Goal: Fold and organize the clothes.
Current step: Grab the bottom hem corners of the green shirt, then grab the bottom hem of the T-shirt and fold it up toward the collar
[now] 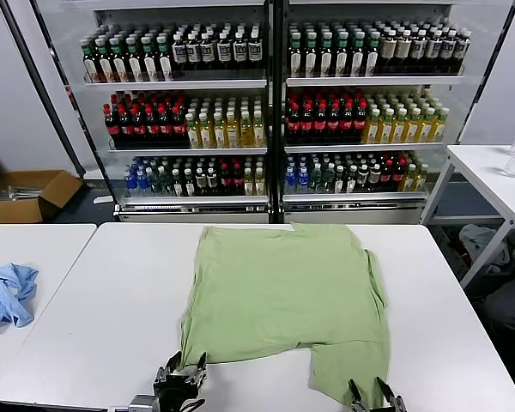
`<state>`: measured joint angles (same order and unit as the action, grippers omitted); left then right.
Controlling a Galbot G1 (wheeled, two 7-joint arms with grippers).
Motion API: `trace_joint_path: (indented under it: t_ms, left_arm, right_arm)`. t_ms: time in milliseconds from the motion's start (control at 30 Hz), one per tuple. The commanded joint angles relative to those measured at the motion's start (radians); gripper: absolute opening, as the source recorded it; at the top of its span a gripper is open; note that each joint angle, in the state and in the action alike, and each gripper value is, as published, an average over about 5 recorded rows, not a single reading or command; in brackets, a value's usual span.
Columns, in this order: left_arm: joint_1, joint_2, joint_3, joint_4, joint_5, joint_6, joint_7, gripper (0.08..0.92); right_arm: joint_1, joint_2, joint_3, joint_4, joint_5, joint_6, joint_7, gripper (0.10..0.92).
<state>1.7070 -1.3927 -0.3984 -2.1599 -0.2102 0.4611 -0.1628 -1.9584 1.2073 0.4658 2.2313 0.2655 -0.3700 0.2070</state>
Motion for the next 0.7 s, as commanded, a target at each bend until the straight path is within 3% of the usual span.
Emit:
trace_joint_path:
  t_ms: [33,300,467,700]
  left_arm:
    - [-0.008,0.001,0.001,0.011,-0.029,0.012,0.001,0.412]
    - [-0.018,0.018,-0.007,0.025,-0.039,-0.016,0.008,0.195]
    - [-0.019,0.029,-0.014,-0.002,-0.062,-0.053,0.016,0.092]
    - [-0.035,0.057,-0.041,-0.071,-0.136,-0.122,0.019,0.084]
  right_arm:
    - [-0.002,-0.003,0.006,-0.009,0.047,-0.022,0.000,0.370]
    - [0.029,-0.010,0.041,0.023,0.098,0.007,-0.008,0.134]
    - [0.069,-0.027,0.083,0.081,0.119,0.049,-0.010,0.114]
    - [0.173,-0.081,0.148,0.129,0.179,0.060,-0.008,0.114]
